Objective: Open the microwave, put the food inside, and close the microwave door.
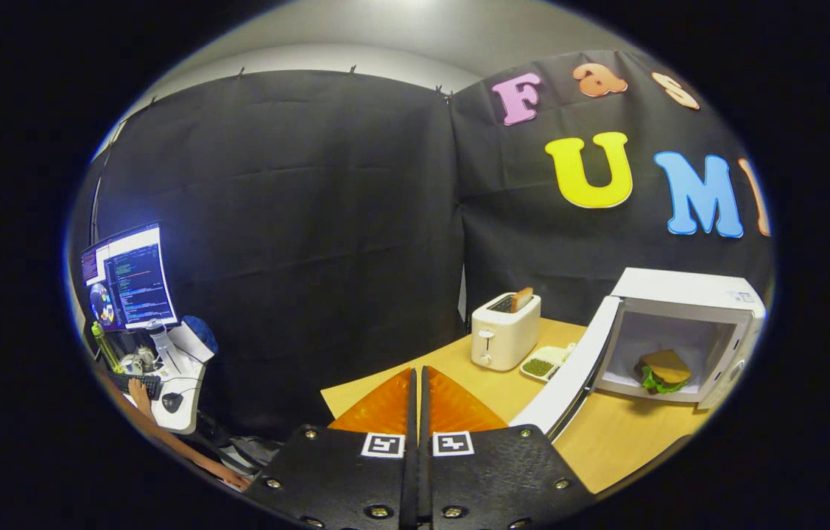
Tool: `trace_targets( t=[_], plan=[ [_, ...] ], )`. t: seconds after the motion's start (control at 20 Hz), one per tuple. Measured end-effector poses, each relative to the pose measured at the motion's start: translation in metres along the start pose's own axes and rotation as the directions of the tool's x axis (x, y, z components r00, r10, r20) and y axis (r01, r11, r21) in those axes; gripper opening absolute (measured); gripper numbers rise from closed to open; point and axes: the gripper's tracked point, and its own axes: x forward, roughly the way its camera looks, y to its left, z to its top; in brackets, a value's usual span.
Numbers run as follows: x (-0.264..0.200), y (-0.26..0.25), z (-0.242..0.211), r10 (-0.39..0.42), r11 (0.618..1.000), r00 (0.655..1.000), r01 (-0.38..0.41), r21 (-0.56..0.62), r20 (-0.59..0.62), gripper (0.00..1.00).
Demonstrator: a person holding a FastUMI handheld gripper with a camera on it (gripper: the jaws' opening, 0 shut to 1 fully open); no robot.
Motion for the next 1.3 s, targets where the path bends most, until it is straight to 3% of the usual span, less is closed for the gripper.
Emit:
trace_targets(
  t=[0.6, 0.75, 1.3],
  plan=[
    [0.028, -0.017, -0.081, -0.055, 0.997, 0.988, 0.062, 0.048, -0.143, 0.00],
    [0.027, -0.033, -0.085, -0.114, 0.992, 0.982, 0.121, 0.044, -0.151, 0.00],
    [-0.004, -0.057, -0.093, -0.170, 0.985, 0.971, 0.174, 0.010, -0.167, 0.00]
  ],
)
